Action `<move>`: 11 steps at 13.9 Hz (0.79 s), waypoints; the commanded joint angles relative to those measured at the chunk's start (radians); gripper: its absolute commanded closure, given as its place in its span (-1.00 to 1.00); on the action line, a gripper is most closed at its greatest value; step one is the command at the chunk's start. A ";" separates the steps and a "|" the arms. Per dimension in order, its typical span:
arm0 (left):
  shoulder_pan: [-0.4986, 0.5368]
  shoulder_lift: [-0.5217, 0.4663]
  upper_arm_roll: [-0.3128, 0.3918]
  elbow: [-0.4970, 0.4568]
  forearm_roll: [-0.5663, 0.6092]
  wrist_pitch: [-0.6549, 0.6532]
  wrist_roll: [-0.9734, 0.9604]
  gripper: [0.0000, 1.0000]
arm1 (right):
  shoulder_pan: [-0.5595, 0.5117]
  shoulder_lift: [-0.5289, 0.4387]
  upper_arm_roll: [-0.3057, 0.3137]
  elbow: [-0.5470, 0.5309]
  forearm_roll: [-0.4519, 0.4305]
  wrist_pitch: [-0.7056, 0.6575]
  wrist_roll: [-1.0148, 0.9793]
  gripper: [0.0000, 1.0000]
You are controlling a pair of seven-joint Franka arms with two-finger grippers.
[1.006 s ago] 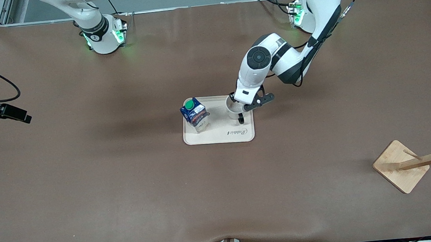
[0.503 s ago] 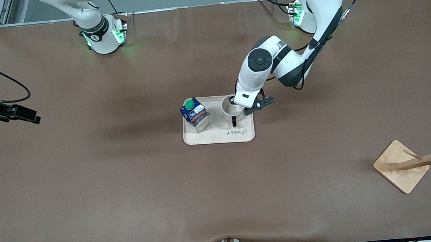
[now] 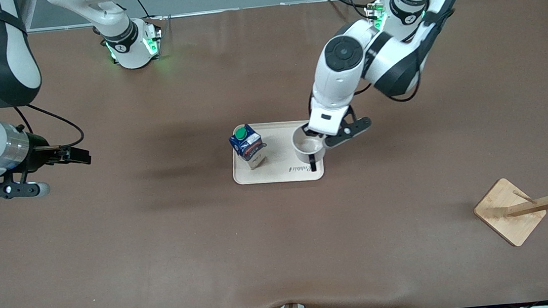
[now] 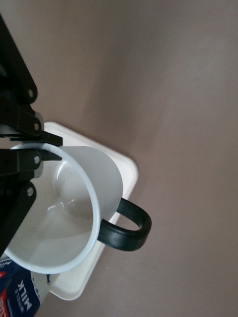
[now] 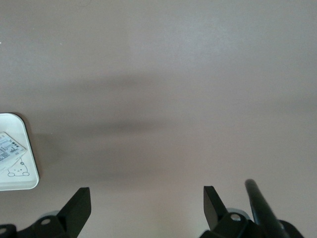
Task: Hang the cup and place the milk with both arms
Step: 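Grasp the white mug with the left gripper and lift it off the tray, then carry the mug toward the wooden stand while the right gripper reaches the milk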
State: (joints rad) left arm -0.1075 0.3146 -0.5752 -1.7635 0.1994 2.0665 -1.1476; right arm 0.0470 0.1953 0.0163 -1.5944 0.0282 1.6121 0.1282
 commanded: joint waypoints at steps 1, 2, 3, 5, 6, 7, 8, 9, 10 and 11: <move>0.095 -0.061 -0.005 0.029 0.018 -0.042 0.132 1.00 | 0.077 -0.005 -0.001 0.011 0.019 -0.011 0.008 -1.00; 0.142 -0.084 -0.005 0.042 0.014 -0.043 0.203 1.00 | 0.098 -0.005 -0.001 0.011 0.063 -0.003 0.008 -1.00; 0.184 -0.094 -0.006 0.059 0.003 -0.058 0.268 1.00 | 0.111 -0.001 -0.002 0.014 0.132 0.006 0.008 -1.00; 0.254 -0.097 -0.008 0.120 0.003 -0.121 0.360 1.00 | 0.169 0.018 -0.001 0.011 0.182 0.075 0.007 -1.00; 0.284 -0.094 -0.008 0.163 0.003 -0.162 0.409 1.00 | 0.215 0.035 -0.002 0.011 0.183 0.107 0.011 -1.00; 0.316 -0.091 -0.005 0.188 0.003 -0.190 0.475 1.00 | 0.246 0.053 -0.002 0.010 0.183 0.144 0.046 -1.00; 0.356 -0.092 -0.005 0.193 0.003 -0.195 0.550 1.00 | 0.273 0.074 -0.002 0.011 0.182 0.169 0.110 -1.00; 0.402 -0.094 -0.005 0.193 0.003 -0.200 0.631 1.00 | 0.304 0.093 -0.002 0.011 0.182 0.190 0.157 -1.00; 0.449 -0.095 -0.005 0.193 0.003 -0.204 0.717 1.00 | 0.344 0.108 -0.002 0.008 0.182 0.224 0.189 -1.00; 0.491 -0.095 -0.006 0.193 0.002 -0.221 0.803 1.00 | 0.375 0.130 -0.002 0.008 0.182 0.256 0.235 -1.00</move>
State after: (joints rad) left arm 0.3111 0.2239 -0.5698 -1.5790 0.2012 1.8788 -0.4790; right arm 0.3672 0.2889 0.0239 -1.5952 0.1954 1.8264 0.2892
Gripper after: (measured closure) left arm 0.934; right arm 0.000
